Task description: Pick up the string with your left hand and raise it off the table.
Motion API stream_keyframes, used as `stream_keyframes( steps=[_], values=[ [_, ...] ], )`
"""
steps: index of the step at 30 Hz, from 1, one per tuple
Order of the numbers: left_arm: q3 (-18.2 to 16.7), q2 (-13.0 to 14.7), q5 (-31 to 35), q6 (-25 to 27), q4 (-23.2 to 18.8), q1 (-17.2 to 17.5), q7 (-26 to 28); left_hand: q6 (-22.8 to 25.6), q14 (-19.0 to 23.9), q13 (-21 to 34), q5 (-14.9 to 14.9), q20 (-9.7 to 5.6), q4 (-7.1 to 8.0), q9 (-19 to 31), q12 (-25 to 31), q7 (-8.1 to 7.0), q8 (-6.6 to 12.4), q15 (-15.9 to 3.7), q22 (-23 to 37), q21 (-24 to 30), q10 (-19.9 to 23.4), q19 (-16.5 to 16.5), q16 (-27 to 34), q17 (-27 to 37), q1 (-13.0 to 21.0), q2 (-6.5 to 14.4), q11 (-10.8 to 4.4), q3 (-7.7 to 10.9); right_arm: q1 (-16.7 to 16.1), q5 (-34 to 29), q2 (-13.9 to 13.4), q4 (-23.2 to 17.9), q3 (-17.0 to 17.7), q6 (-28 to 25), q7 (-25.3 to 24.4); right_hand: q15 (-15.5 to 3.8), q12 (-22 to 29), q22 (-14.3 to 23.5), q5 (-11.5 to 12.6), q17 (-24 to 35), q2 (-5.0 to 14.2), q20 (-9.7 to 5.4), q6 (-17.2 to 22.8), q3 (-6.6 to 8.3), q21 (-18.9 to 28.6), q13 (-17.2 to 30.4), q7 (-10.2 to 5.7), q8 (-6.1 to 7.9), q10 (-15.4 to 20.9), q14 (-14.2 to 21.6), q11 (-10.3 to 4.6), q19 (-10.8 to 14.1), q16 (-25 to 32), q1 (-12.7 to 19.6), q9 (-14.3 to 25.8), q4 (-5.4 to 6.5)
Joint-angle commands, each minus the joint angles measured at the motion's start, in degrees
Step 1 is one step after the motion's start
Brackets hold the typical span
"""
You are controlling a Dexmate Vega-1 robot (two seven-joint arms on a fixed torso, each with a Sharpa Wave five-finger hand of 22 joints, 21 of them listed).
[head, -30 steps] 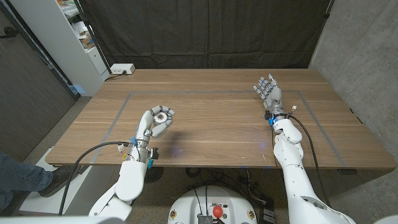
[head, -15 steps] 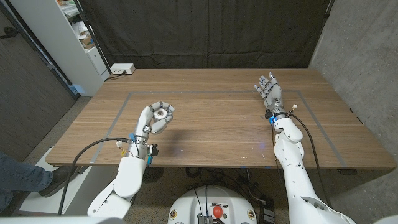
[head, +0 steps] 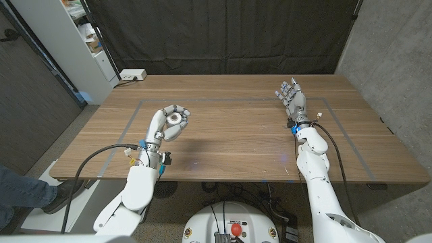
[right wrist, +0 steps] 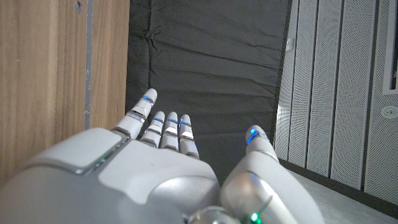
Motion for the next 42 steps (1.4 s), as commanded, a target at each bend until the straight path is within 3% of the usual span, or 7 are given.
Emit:
stream_keyframes(
  steps=[1, 42],
  values=[
    [-0.38, -0.07, 0.33, 0.2, -0.89, -0.33, -0.66, 0.47, 2.98, 0.24, 0.58, -0.18, -0.07, 0.14, -0.27, 0.07, 0.26, -2.67, -0.1, 0.69, 0.78, -0.06, 0.38, 0.72, 1.08, 1.77, 0.02, 0.77, -0.05, -0.12, 0.24, -0.04, -0.18, 0.26, -0.33, -0.1, 0.13, 0.09, 0.28, -0.04, 0.68, -0.16, 0.37, -0.22, -0.15, 0.14, -0.04, -0.12, 0.56, 0.67, 0.15, 0.55, -0.06, -0.01, 0.12, 0.19],
    [0.13, -0.14, -0.05, 0.28, -0.08, -2.34, -1.97, 0.52, 3.72, 1.87, 1.4, -0.31, -0.08, 0.05, -2.24, 0.08, 0.38, -2.35, -3.41, 4.96, 1.46, -1.07, 0.4, 4.32, 0.45, 1.93, -0.03, 1.43, -0.11, -0.33, 0.45, -0.15, -0.09, 0.29, -1.08, -0.08, 0.11, 0.1, 0.31, -0.05, 0.79, -0.2, 0.48, -0.36, -0.81, 0.14, 0.01, -0.12, 0.66, 0.7, 0.24, 0.79, -0.12, 0.02, 0.12, 0.16]
  ],
)
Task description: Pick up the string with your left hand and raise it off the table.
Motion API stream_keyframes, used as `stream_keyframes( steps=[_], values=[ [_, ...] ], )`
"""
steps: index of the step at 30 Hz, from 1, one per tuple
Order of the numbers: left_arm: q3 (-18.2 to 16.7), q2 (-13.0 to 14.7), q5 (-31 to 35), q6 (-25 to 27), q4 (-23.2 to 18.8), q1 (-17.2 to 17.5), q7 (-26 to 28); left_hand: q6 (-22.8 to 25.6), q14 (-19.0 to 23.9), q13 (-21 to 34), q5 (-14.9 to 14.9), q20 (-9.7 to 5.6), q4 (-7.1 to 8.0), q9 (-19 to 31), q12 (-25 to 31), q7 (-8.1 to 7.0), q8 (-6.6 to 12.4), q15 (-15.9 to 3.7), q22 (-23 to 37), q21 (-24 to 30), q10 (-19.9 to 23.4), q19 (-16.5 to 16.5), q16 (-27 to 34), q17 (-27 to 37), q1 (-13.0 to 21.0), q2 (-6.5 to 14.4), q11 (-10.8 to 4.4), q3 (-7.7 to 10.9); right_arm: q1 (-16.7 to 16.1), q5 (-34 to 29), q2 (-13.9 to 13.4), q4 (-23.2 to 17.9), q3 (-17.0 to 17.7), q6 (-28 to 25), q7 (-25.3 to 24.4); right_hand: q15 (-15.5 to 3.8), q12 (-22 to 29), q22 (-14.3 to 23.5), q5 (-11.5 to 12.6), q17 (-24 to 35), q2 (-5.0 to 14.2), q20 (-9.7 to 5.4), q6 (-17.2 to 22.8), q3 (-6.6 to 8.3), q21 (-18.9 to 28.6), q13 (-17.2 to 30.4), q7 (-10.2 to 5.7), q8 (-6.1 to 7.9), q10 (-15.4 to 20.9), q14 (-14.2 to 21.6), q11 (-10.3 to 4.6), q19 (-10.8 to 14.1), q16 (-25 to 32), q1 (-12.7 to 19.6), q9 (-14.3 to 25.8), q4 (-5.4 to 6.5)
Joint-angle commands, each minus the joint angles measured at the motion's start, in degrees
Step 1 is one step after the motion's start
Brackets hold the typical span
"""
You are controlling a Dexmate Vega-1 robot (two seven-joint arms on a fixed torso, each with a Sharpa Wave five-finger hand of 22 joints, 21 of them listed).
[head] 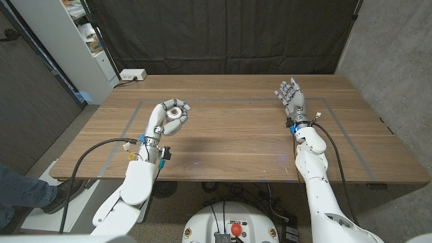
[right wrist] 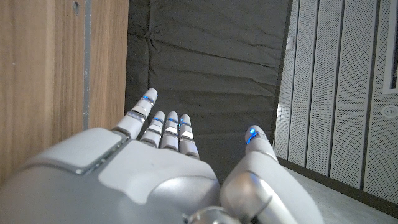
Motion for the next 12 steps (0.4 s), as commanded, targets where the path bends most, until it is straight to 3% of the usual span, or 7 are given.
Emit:
stream_keyframes(
  steps=[1, 12],
  values=[
    [0.81, 0.0, -0.44, 0.15, 1.15, -1.35, -0.72, 0.34, 3.43, 0.39, 0.37, -0.29, 0.18, 0.06, -0.35, -0.06, 0.39, -2.79, -0.3, 0.81, 0.86, -0.4, 0.44, 0.44, 0.96, 1.43, -0.09, 0.28, -0.21, -0.08, 0.01, -0.18, 0.13, 0.15, -0.44, 0.11, 0.08, 0.12, 0.31, -0.05, 0.49, 0.11, 0.46, -0.13, -0.39, 0.14, 0.02, -0.13, 0.4, 0.47, 0.02, 0.48, -0.12, 0.32, 0.12, -0.08],
    [0.98, 0.04, -0.48, -0.16, 1.23, -1.29, -0.44, 0.35, 3.52, 0.57, 0.37, -0.36, 0.15, 0.1, -0.89, -0.03, 0.44, -2.99, -1.65, 1.87, 1.2, -0.8, 0.11, 0.41, 0.9, 1.44, -0.1, 0.01, -0.74, 0.25, -0.12, -0.89, 0.37, -0.09, -0.45, 0.1, 0.11, 0.12, 0.32, -0.05, 0.55, 0.15, 0.5, -0.15, -0.55, 0.14, -0.02, -0.12, 0.49, 0.54, -0.03, 0.52, -0.12, 0.33, 0.12, -0.08]
  ],
)
